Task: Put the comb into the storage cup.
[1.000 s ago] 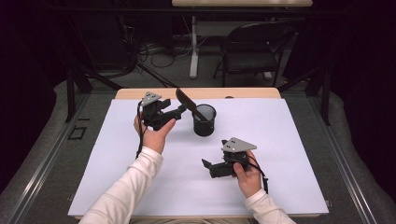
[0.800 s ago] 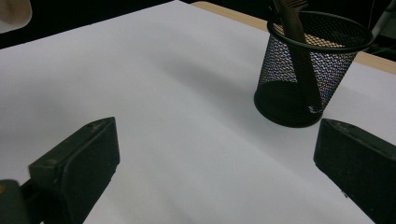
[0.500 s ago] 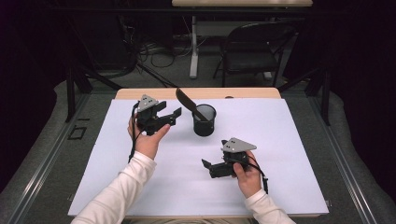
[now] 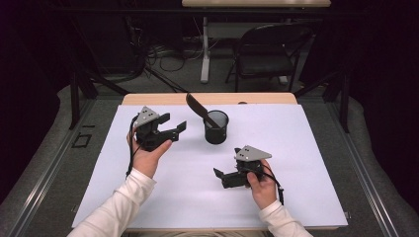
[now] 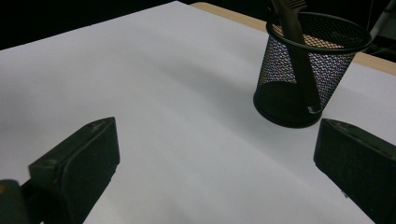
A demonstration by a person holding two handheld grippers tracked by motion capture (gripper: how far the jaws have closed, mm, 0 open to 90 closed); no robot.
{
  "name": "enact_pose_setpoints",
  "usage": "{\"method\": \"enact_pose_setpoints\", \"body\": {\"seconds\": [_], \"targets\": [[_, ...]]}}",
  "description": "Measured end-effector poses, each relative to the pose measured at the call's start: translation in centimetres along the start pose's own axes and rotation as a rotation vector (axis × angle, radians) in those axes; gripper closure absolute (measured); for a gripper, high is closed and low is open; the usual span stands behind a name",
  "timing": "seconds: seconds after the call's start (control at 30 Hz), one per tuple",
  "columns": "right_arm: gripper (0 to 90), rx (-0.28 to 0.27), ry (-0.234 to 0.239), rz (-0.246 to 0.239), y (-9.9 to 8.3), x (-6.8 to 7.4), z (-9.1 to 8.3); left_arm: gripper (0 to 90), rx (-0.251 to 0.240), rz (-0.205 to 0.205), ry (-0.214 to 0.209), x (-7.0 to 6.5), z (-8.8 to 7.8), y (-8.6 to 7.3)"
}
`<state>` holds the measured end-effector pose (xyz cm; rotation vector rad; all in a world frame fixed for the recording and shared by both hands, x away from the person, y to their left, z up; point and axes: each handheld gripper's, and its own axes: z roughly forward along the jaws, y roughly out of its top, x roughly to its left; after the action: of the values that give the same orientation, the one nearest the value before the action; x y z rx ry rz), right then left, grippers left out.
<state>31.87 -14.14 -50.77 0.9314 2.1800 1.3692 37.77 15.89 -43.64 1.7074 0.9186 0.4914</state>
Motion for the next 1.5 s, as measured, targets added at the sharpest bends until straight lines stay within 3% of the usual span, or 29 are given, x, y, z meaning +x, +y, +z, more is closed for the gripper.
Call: {"method": "enact_pose_setpoints", "body": {"seconds": [0.1, 0.37, 0.57, 0.73, 0.97, 1.5], "targets": [[0.1, 0.000, 0.001, 0.000, 0.0, 0.0, 0.0, 24.6, 0.009, 0.018, -0.014, 0.1, -0.8, -0.6], [0.1, -0.006, -0.001, -0.003, 0.1, 0.1, -0.1, 16.0, 0.007, 0.015, -0.048, 0.7, -2.7, -1.6], [0.1, -0.012, 0.001, 0.013, 0.3, -0.1, -0.2, 15.9, 0.012, 0.014, -0.097, 1.1, -4.0, -2.4], [0.1, -0.006, 0.001, 0.011, 0.5, 0.1, -0.4, 16.1, 0.024, 0.009, -0.104, 1.2, -4.9, -2.9], [0.1, -0.008, 0.013, 0.003, 0.8, 0.5, -1.3, 16.0, 0.036, 0.040, -0.152, 1.2, -6.6, -3.9], [0.1, 0.004, 0.007, 0.020, -0.4, 0.5, -3.8, 16.0, 0.001, 0.018, -0.170, 2.0, -9.7, -7.8]]}}
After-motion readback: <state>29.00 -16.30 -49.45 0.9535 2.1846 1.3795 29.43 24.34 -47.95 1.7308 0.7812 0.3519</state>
